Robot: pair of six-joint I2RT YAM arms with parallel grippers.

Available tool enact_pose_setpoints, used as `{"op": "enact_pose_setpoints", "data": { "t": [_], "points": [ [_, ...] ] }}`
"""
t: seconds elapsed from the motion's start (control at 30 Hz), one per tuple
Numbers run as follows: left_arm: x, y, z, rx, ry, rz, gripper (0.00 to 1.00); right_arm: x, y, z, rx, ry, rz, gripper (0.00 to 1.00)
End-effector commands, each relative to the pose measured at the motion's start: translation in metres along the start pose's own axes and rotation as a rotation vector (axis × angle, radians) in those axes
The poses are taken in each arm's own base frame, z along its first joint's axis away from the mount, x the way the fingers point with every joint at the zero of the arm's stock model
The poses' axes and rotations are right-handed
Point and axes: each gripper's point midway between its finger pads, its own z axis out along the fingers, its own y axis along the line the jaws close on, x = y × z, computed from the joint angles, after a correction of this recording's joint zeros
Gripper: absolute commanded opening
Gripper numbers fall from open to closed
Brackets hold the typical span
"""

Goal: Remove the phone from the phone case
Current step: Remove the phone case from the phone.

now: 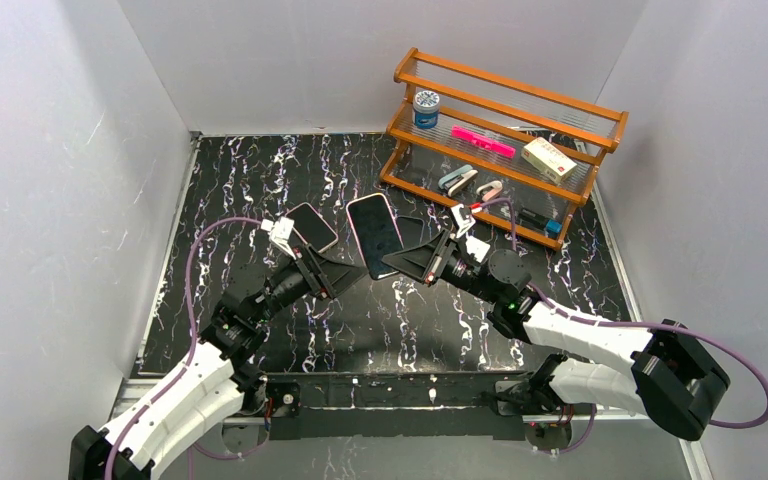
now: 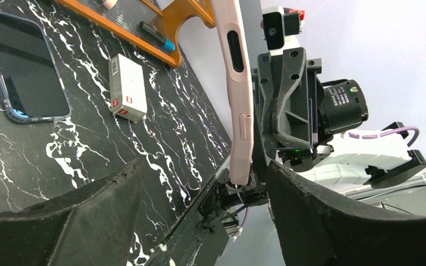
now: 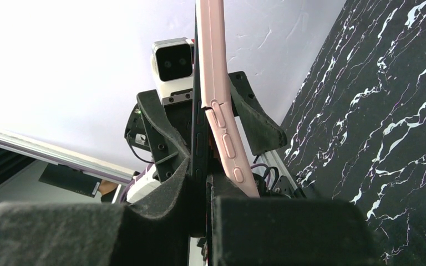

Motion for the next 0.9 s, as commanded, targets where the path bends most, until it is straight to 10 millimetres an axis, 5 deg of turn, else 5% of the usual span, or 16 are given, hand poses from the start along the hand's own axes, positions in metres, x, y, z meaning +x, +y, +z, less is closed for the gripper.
{"op": "enact_pose_setpoints", "data": {
  "t": [0.0, 0.37, 0.87],
  "points": [
    [0.007, 0.004, -0.001, 0.013, 0.008, 0.009, 0.75, -0.021, 0.052, 0.003, -0.169, -0.075, -0.041, 0.01],
    [0.011, 0.006, 0.000, 0.020, 0.025, -0.001, 0.73, -0.021, 0.054, 0.003, -0.174, -0.074, -0.048, 0.01],
    [-0.011, -0.025, 0.016, 0.125, -0.026, -0.061, 0.70, 0.001, 0.046, 0.011, -0.178, 0.057, -0.007, 0.01]
  ]
}}
